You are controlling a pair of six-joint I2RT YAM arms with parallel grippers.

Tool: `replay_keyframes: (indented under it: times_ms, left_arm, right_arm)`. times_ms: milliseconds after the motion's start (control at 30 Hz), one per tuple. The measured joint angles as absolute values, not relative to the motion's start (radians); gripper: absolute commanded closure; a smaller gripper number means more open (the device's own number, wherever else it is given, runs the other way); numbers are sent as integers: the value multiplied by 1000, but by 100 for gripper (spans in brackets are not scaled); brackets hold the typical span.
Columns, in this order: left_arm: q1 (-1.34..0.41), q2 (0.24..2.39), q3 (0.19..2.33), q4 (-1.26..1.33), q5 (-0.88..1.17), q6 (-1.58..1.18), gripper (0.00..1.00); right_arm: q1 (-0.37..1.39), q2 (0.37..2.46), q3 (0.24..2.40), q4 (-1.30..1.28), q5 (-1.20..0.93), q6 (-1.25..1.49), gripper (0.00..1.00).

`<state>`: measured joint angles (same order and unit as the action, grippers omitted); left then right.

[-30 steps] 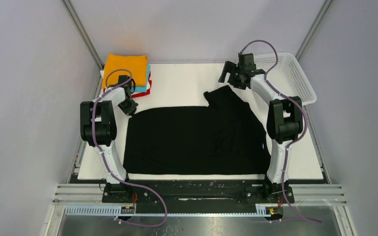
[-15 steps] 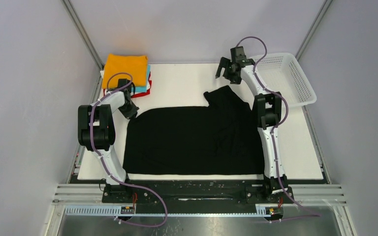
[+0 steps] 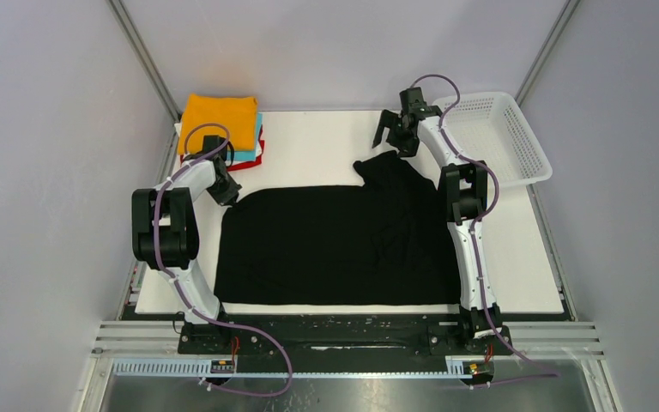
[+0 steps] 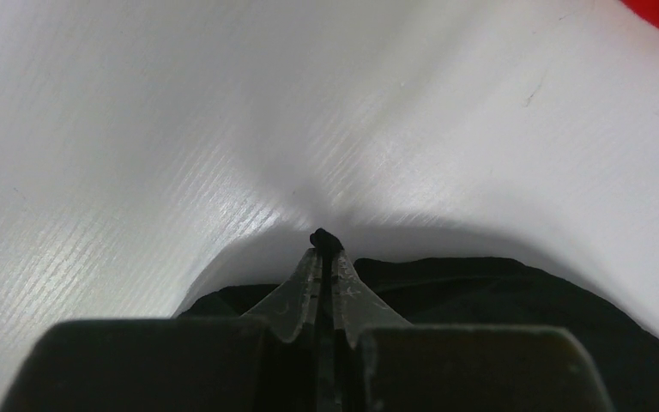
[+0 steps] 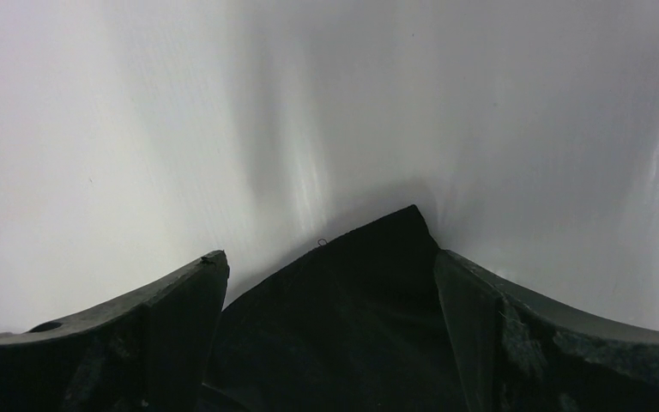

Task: Fold and stack the t-shirts
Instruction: Grab the side of the flattened tshirt furthest away from the robot with both arms

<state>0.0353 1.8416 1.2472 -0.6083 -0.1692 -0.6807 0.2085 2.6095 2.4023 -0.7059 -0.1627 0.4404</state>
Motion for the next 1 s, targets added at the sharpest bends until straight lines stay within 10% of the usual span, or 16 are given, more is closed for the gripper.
replay_keyframes:
  times_ms: [433,700,1000]
  left_arm:
    - [35,1829,1230,-606,-169,-681,100]
    - [35,1813,1227,-604,-169,-681,100]
    - [35,1792,1218,-597,-169,-682,100]
  right_arm:
    - [258,2605,2417,-862,-31,297,39]
    - [287,2605,2426,-942,45,249,100]
    - [287,2556,2361,-836,82,194,100]
